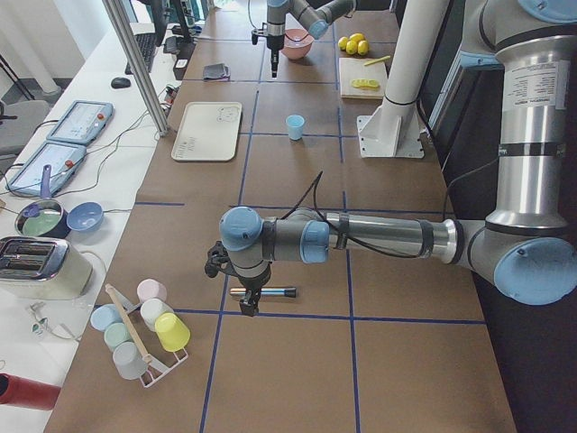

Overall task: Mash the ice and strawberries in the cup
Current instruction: 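Carry the ice cube over the light-blue cup and release it, then move the right gripper back to the ice bowl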

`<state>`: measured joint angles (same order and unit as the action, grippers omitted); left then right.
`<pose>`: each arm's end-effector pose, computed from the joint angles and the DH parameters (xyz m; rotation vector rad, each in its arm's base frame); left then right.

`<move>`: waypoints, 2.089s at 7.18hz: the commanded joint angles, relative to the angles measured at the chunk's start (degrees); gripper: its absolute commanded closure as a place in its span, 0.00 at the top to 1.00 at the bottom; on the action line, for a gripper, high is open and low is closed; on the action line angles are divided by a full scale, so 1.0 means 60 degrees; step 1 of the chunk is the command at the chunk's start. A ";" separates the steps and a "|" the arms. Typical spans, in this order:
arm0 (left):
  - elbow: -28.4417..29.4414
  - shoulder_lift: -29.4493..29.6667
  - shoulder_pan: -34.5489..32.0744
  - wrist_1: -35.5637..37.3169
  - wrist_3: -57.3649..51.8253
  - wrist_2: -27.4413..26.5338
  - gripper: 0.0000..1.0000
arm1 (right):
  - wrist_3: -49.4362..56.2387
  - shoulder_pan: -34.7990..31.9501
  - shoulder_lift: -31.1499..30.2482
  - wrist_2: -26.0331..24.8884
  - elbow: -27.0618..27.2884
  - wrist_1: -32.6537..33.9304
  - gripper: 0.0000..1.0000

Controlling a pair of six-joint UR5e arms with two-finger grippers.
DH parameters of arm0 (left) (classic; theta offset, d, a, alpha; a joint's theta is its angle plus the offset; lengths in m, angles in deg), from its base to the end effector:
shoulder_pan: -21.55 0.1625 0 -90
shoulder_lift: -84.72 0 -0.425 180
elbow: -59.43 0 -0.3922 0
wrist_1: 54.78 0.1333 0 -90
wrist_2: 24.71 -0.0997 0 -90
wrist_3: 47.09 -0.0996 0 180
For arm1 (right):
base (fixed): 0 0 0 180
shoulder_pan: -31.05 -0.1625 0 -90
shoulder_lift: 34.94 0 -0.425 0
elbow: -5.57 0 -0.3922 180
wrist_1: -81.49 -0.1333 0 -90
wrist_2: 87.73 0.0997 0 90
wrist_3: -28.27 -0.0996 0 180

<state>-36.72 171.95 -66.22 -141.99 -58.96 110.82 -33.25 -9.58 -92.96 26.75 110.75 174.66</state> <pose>-0.0438 -0.4735 0.6326 0.0767 0.7930 0.2371 -0.4155 -0.4778 0.2314 0.0943 -0.8517 0.0349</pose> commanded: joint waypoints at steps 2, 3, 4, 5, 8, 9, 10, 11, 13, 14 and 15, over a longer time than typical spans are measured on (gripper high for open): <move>0.0015 0.0009 0.0009 0.0004 0.0001 0.0001 1.00 | -0.2354 0.1932 0.2281 -0.1879 -0.0634 0.1112 0.00; 0.0015 0.0009 0.0010 0.0004 0.0001 0.0001 1.00 | -0.2795 0.2313 0.3130 -0.2130 -0.1728 0.1112 0.00; 0.0015 0.0009 0.0024 0.0004 0.0001 0.0001 1.00 | -0.2887 0.2680 0.3211 -0.2596 -0.2058 0.1098 0.00; 0.0029 0.0009 0.0024 0.0004 0.0001 0.0001 1.00 | -0.2887 0.2727 0.3197 -0.2644 -0.2061 0.1112 0.00; 0.0000 0.0009 0.0024 -0.0011 0.0001 0.0015 1.00 | -0.2858 0.2727 0.3021 -0.2572 -0.2032 0.1112 0.16; -0.0014 0.0023 0.0024 -0.0011 0.0001 0.0015 1.00 | -0.2873 0.2756 0.2948 -0.2659 -0.2017 0.1112 0.97; -0.0029 0.0009 0.0024 -0.0011 0.0001 0.0015 1.00 | -0.2873 0.2771 0.2904 -0.2616 -0.2017 0.1083 0.99; -0.0044 0.0009 0.0039 -0.0011 0.0001 0.0015 1.00 | -0.2873 0.2771 0.2904 -0.2601 -0.1974 0.1083 0.99; -0.0029 0.0009 0.0039 -0.0011 0.0001 0.0015 1.00 | -0.2757 0.2510 0.2788 -0.2499 -0.1639 0.1127 0.99; -0.0015 0.0009 0.0039 -0.0011 0.0001 0.0015 1.00 | -0.2567 0.1884 0.2076 -0.2005 -0.0969 0.1112 0.99; -0.0015 0.0009 0.0053 -0.0011 0.0001 0.0015 1.00 | -0.1231 0.0979 0.1068 -0.1319 0.0183 0.1127 0.99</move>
<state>-36.85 172.00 -65.96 -142.05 -58.96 110.91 -47.20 1.91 -80.39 14.61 104.98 181.36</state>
